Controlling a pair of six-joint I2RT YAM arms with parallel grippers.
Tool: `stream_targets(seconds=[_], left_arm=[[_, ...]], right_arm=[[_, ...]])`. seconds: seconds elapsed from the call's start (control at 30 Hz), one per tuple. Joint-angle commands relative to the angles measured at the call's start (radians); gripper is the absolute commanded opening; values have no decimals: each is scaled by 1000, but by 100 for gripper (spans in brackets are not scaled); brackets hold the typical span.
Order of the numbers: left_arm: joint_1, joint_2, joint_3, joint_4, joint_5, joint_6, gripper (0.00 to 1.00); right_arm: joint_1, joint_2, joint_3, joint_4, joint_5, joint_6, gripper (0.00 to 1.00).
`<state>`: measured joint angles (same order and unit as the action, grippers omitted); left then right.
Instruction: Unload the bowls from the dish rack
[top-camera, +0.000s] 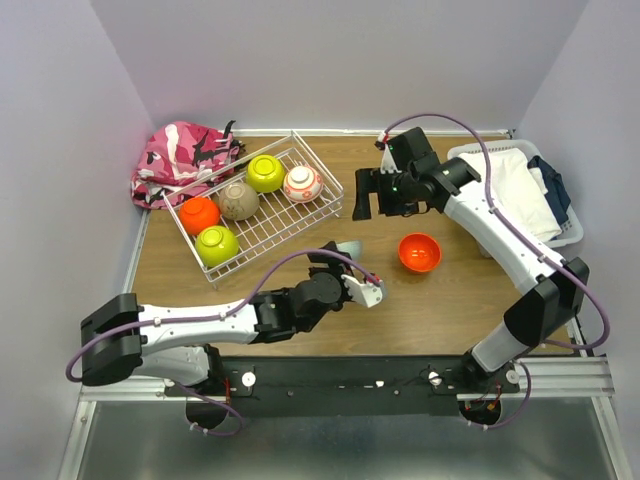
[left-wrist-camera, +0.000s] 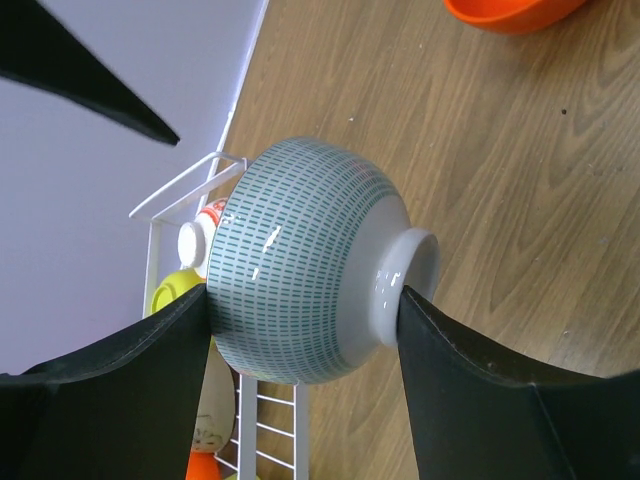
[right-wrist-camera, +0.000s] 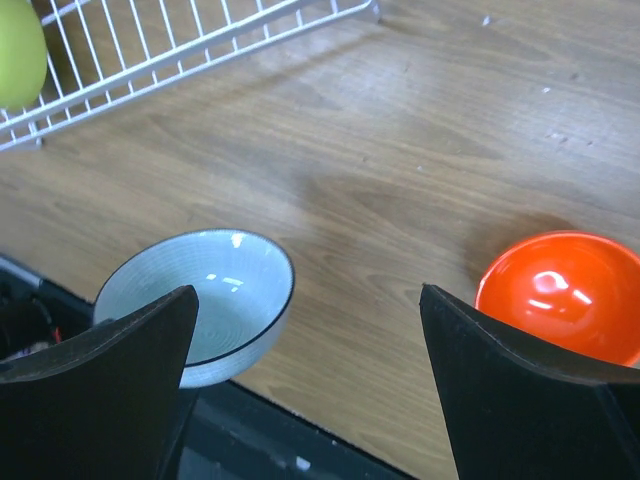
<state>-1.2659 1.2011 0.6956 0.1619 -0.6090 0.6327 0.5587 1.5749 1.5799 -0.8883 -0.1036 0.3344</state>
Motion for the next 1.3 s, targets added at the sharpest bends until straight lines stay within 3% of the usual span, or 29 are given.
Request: stream_targets(seconds=[0.0,0.27,0.77,0.87,0.97,1.0,1.2,1.27], left_arm=[[-16,60,27,134,-67,85,48],[-30,132,35,174,-118,148,48],[-49,190,30,241,-173,188,48],[-49,201,30,249,-183,188,48],[-49,207,30,254,-193,185,49],[-50,209,30,255,-196,186,49],[-50,203,21,258,-201,176,64],[-50,198,18,258,-202,170,70]], right_arm=[[-2,86,75,-176,-129,-41,100],[-2,145,62,-262,-128,-60,97],[7,266,12,-233,-194,-51,84],[10,286,9,-239,-212,-57,77],[10,300,0,-239,-238,-58,62],[12,303,-1,-238,-243,-58,53],[10,310,23,-247,-252,-63,19],[10,312,32,-250,-252,-63,13]])
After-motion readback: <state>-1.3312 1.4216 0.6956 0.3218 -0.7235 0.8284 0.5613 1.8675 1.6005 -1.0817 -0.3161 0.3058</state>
